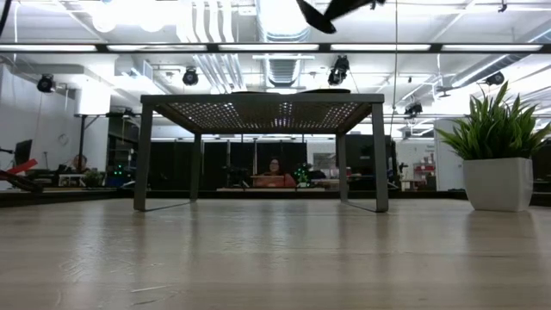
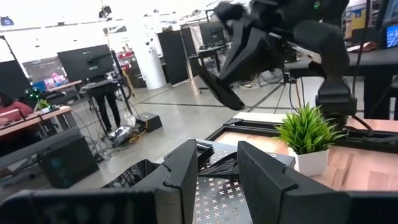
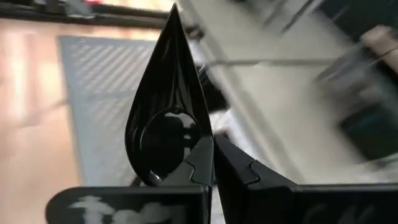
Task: Pick & Place Mini shaped plates
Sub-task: Stack the drop-shaped plate on top of the drop-shaped plate on the shelf, then return to Home Position
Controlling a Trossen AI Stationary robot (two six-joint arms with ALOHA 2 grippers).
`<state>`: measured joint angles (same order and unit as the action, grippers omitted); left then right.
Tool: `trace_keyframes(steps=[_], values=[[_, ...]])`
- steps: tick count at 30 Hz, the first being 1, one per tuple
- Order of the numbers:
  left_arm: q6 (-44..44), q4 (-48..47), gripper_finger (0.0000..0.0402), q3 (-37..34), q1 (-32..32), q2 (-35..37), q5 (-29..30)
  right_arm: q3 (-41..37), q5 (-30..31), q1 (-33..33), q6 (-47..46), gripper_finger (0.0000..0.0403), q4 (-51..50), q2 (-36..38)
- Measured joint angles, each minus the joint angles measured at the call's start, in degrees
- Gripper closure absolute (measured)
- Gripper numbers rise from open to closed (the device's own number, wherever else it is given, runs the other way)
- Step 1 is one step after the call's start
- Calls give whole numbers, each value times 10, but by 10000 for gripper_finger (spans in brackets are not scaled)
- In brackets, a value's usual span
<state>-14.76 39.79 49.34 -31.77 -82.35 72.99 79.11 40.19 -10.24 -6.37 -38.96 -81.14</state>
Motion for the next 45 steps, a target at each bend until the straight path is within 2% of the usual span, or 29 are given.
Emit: trace_keyframes(steps=[5,11,18,28,36,45], values=[[4,0,289,0,-1,0,0,0,-169,70,-50,395,-52,7],[9,-1,289,0,-4,0,0,0,-272,129,-75,395,-81,-18],[21,-24,289,0,-7,1,-1,0,-287,155,-101,395,-116,-49],[32,-39,289,0,-7,1,-1,0,-323,156,-70,394,-114,-76],[35,-39,289,0,-7,1,-1,0,-312,156,-71,393,-94,-85],[35,-39,289,0,-7,1,-1,0,-312,155,-67,336,-87,-78]])
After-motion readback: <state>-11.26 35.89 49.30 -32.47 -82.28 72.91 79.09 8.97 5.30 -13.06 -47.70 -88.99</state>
